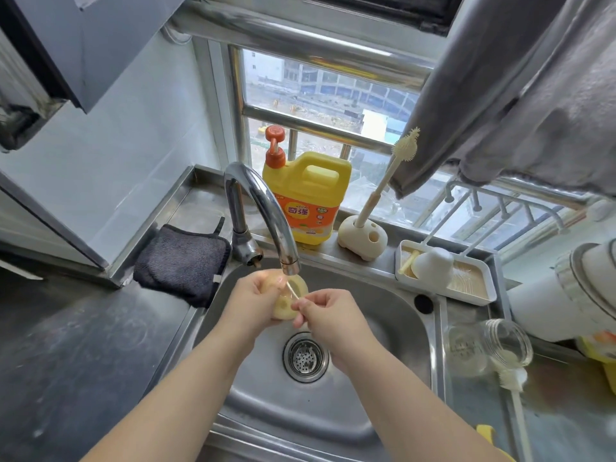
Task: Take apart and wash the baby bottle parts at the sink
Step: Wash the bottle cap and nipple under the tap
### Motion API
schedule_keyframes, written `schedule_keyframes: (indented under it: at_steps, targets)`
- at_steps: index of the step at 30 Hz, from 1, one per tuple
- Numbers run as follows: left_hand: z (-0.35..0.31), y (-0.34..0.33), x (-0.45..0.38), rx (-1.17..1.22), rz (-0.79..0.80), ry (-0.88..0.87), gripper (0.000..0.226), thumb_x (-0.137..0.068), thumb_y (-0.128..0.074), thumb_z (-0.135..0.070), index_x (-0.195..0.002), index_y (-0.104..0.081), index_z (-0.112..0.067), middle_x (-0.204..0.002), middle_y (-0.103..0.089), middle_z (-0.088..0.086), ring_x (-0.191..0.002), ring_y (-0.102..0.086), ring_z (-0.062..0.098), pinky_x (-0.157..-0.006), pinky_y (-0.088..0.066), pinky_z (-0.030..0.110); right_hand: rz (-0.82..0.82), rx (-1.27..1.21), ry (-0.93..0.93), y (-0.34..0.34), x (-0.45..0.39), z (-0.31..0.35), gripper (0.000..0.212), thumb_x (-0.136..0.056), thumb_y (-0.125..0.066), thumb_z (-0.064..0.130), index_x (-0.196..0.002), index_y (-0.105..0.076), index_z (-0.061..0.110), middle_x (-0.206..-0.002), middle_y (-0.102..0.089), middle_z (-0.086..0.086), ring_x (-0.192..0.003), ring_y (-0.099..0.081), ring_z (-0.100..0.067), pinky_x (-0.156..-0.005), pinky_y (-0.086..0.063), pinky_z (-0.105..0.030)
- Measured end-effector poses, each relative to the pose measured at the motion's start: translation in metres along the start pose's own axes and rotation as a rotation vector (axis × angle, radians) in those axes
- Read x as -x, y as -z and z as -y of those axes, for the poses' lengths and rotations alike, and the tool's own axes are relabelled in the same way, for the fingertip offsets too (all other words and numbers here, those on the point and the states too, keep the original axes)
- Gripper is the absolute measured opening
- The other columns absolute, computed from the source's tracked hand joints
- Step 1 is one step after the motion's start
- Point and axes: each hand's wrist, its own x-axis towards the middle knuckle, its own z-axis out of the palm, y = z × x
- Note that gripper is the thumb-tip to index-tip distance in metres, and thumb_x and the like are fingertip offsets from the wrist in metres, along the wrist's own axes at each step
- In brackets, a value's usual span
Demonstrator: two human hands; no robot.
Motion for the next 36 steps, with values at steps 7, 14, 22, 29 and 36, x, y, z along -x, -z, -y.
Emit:
schedule_keyframes:
  at_steps: [7, 14, 22, 29, 36]
  targets:
    - [0.007, 0.002, 0.000, -0.014, -0.006, 0.042, 0.013, -0.095, -0.057, -0.015, -0.087, -0.066, -0.021, -0.084, -0.069, 0.011, -0.074, -0.065, 0.021, -0.056, -0.055, 0.031, -0.021, 0.196, 0.005, 0.007, 0.004, 0.002, 0.021, -0.091, -0.055, 0.013, -0.075, -0.067, 0.015, -0.055, -0.062, 0.005, -0.035, -0.041, 0.001, -0.045, -0.032, -0.015]
    - [0.012, 0.005, -0.001, 0.076, -0.039, 0.124, 0.013, -0.097, -0.053, -0.015, -0.099, -0.066, -0.013, -0.095, -0.068, 0.014, -0.082, -0.066, 0.025, -0.056, -0.057, 0.032, -0.095, 0.803, 0.219, 0.028, 0.011, -0.007, 0.016, -0.091, -0.052, 0.023, -0.091, -0.068, 0.019, -0.092, -0.069, -0.002, -0.087, -0.061, -0.024, -0.074, -0.050, -0.031]
    - [0.011, 0.007, 0.001, 0.156, 0.085, 0.097, 0.028, -0.095, -0.047, 0.004, -0.103, -0.063, -0.018, -0.099, -0.067, 0.008, -0.091, -0.062, 0.021, -0.078, -0.056, 0.036, -0.043, 0.986, 0.375, 0.026, 0.015, -0.003, 0.022, -0.094, -0.045, 0.025, -0.096, -0.066, 0.020, -0.097, -0.068, -0.001, -0.094, -0.060, -0.026, -0.075, -0.049, -0.033]
    - [0.017, -0.003, 0.008, 0.160, 0.110, 0.057, 0.043, -0.092, -0.043, 0.012, -0.104, -0.062, -0.024, -0.099, -0.068, 0.003, -0.088, -0.062, 0.014, -0.068, -0.055, 0.024, 0.055, 0.882, 0.172, 0.008, 0.011, 0.004, 0.017, -0.088, -0.044, 0.013, -0.080, -0.058, 0.009, -0.081, -0.061, -0.011, -0.073, -0.054, -0.030, -0.059, -0.037, -0.025]
    - [0.015, 0.005, 0.007, 0.159, 0.050, 0.029, 0.045, -0.090, -0.044, 0.014, -0.102, -0.063, -0.024, -0.093, -0.067, 0.001, -0.086, -0.061, 0.012, -0.076, -0.053, 0.030, 0.071, 0.605, 0.012, 0.022, 0.011, 0.006, 0.024, -0.087, -0.050, 0.013, -0.086, -0.073, 0.007, -0.054, -0.049, 0.001, -0.044, -0.039, -0.012, -0.041, -0.029, -0.020]
